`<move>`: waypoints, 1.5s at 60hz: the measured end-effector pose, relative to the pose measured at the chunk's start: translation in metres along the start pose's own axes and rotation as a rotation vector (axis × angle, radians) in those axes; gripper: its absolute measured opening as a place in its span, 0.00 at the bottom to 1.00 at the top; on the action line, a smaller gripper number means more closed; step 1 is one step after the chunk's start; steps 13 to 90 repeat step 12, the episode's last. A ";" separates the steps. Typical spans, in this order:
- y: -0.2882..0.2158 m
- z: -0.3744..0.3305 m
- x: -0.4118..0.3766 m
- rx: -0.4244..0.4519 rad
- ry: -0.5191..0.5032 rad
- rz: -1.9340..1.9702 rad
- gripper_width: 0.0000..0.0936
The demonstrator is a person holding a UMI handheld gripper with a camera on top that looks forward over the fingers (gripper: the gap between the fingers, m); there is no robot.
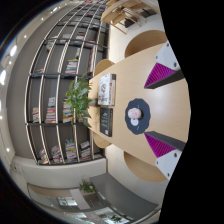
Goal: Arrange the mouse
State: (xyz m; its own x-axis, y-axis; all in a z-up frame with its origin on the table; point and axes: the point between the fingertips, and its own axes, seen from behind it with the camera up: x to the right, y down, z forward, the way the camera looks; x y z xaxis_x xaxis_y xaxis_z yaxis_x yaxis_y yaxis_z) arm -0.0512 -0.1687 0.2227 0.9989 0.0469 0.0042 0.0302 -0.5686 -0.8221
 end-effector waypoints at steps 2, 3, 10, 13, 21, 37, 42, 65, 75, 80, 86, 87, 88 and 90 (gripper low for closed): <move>0.004 -0.002 -0.001 0.001 -0.001 0.000 0.92; 0.005 -0.004 -0.001 0.002 -0.002 0.001 0.92; 0.008 -0.012 -0.002 0.011 -0.003 -0.007 0.92; 0.008 -0.015 -0.002 0.014 -0.002 -0.008 0.92; 0.008 -0.015 -0.002 0.014 -0.002 -0.008 0.92; 0.008 -0.015 -0.002 0.014 -0.002 -0.008 0.92; 0.008 -0.015 -0.002 0.014 -0.002 -0.008 0.92; 0.008 -0.015 -0.002 0.014 -0.002 -0.008 0.92; 0.008 -0.015 -0.002 0.014 -0.002 -0.008 0.92; 0.008 -0.015 -0.002 0.014 -0.002 -0.008 0.92; 0.008 -0.015 -0.002 0.014 -0.002 -0.008 0.92; 0.008 -0.015 -0.002 0.014 -0.002 -0.008 0.92; 0.008 -0.015 -0.002 0.014 -0.002 -0.008 0.92; 0.008 -0.015 -0.002 0.014 -0.002 -0.008 0.92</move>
